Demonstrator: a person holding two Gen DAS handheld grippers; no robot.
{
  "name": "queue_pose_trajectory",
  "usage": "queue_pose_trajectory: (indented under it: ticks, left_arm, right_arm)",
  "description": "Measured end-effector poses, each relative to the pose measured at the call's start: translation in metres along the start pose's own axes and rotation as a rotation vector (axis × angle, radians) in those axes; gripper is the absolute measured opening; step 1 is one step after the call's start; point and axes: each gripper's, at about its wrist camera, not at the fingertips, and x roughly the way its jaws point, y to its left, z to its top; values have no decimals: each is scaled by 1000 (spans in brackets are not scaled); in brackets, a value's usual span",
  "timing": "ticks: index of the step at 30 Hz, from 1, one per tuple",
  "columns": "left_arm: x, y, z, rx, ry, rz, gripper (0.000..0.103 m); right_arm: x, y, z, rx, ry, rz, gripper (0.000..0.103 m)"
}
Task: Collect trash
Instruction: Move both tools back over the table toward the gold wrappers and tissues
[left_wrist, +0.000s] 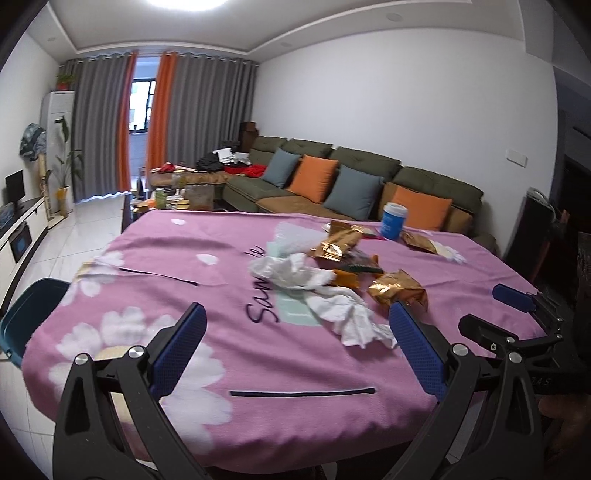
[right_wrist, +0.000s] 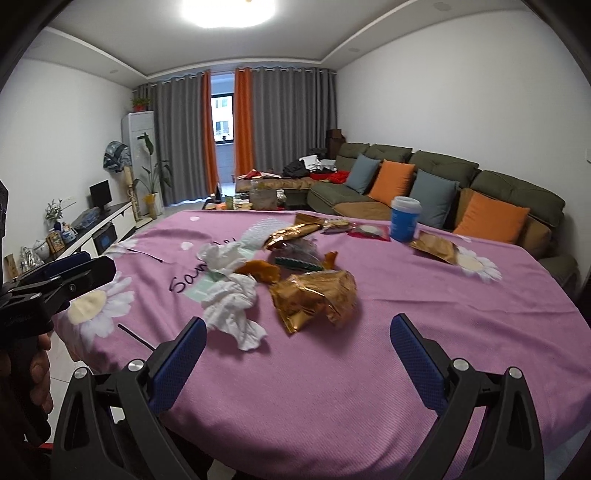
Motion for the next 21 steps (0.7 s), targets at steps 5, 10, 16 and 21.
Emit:
queue_pose_trajectory:
  ticks: [5, 10, 16, 21]
  left_arm:
    - [18, -9, 1, 10, 30, -26, 97]
    - [36, -16, 4, 22, 60, -35, 97]
    - [76, -17, 5, -4, 153, -46, 97]
    - [107, -17, 5, -27, 217, -46, 97]
  right_arm:
    - [9, -10, 1, 21, 16, -21, 96]
    - [29, -20, 7, 45, 55, -19, 96]
    - [61, -32, 14, 57, 129, -14, 96]
    - [82, -39, 20, 63, 169, -6, 96]
